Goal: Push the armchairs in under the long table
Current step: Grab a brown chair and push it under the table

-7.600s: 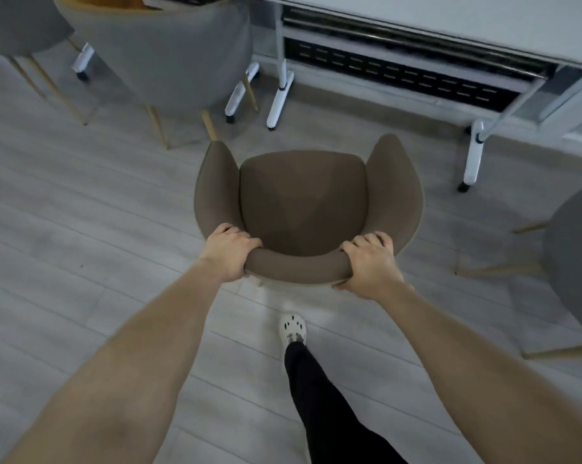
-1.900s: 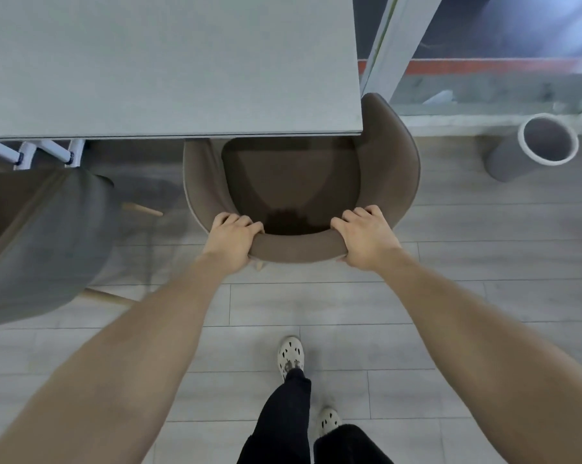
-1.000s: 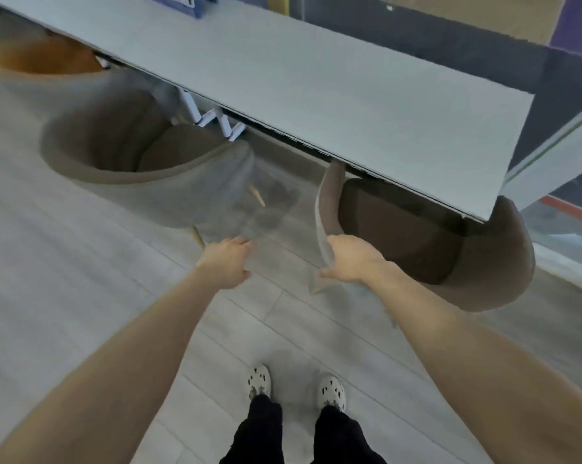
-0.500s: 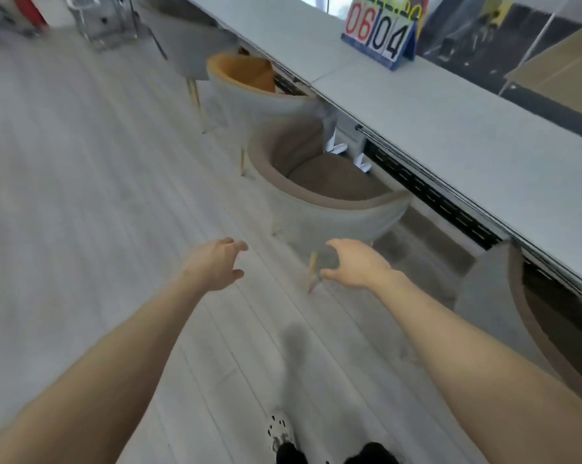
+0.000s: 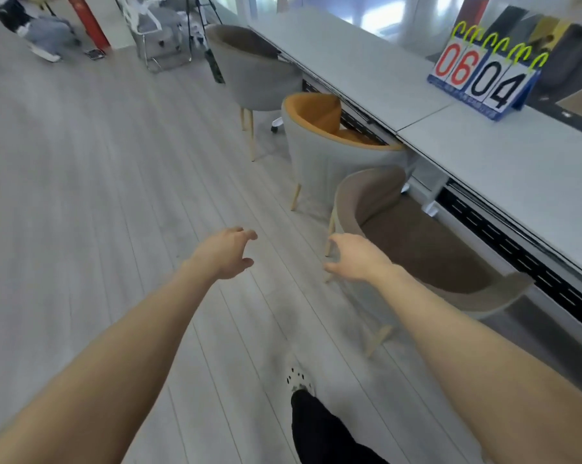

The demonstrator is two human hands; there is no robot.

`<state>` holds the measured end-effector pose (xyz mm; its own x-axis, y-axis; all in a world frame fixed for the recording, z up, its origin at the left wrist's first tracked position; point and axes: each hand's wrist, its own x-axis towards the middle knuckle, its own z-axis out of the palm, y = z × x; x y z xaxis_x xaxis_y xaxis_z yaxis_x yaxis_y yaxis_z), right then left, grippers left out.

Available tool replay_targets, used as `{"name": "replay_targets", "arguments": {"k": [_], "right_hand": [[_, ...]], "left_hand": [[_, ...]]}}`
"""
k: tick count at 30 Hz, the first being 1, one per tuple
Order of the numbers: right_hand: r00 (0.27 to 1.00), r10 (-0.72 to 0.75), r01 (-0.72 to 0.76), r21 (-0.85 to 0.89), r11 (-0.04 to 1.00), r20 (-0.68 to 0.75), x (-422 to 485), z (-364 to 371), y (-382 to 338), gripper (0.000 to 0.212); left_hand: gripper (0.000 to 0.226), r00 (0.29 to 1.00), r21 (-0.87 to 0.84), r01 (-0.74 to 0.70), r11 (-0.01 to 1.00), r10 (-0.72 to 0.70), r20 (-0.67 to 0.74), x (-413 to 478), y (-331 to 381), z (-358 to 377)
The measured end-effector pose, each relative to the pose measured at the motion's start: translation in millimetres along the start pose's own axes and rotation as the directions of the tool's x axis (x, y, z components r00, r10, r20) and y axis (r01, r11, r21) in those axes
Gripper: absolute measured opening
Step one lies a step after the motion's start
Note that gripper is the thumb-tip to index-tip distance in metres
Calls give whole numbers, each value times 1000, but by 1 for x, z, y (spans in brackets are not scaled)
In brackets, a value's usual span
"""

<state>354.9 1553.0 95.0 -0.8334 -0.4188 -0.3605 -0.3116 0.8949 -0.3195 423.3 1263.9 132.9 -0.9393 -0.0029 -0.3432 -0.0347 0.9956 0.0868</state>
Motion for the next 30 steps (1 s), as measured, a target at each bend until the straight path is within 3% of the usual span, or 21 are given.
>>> {"name": "replay_targets", "arguments": {"k": [12, 21, 30], "right_hand": [[996, -64, 65, -11, 998, 60, 286, -75, -143, 77], [1000, -1, 1, 0, 1000, 18, 494, -115, -254, 75], [995, 88, -89, 0, 996, -39, 684, -183, -313, 69]], "left_hand": [[60, 994, 8, 109, 994, -109, -8, 190, -228, -102], [61, 998, 30, 65, 997, -66, 24, 359, -422, -182], [61, 1000, 21, -31, 999, 31, -6, 549, -541, -272]]}}
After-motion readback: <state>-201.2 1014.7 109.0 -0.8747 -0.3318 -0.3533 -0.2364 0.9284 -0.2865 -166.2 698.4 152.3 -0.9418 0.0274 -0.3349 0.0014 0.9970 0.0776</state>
